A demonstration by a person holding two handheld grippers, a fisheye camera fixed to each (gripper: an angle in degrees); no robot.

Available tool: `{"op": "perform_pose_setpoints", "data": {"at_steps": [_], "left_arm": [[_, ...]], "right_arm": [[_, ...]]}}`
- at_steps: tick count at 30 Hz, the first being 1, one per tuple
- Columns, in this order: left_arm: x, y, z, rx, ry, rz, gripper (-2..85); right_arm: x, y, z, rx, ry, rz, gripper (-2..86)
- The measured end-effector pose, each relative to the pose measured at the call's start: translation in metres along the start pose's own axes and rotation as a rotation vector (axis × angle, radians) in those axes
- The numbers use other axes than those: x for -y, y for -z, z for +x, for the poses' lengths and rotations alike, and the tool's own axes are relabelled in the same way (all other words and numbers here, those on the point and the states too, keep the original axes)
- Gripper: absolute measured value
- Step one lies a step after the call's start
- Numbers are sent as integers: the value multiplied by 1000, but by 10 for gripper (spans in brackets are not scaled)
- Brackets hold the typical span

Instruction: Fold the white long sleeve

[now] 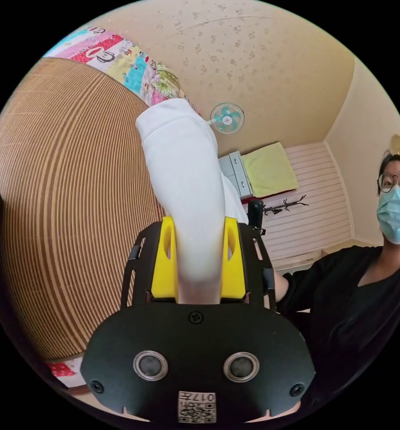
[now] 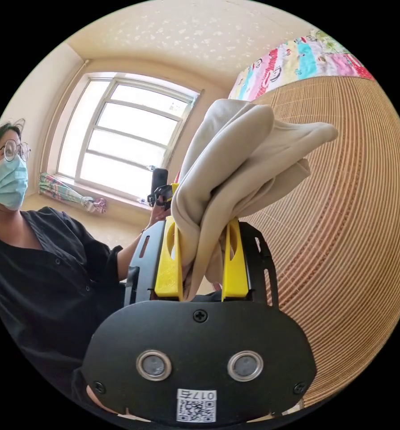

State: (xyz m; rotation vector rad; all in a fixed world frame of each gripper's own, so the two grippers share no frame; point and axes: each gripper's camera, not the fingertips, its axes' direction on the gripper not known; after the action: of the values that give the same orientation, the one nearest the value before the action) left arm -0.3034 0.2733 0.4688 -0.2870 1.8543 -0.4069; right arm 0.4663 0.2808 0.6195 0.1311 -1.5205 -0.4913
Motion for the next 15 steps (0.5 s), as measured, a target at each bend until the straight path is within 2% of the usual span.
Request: {"op": "perform_pose_setpoints", "data": {"at_steps": [6,8,11,14,15], "left_arm": [[-17,207,34,250,46,99,153],[-25,248,30,317,88,133,158],[-40,276,-3,468,175,120,164],[-70,273,-63,608,391,129,170],[-86,269,-77,606,445,142,169]], "right_arm": [[61,-184,-83,134,78,16,145],[73,-261,-103,137,87,6,144],[73,-347,-104,1,49,16,142],[60,-419,-66,-167,-43,-59,141],[56,-427,-59,-176,-47,-73,141]]}}
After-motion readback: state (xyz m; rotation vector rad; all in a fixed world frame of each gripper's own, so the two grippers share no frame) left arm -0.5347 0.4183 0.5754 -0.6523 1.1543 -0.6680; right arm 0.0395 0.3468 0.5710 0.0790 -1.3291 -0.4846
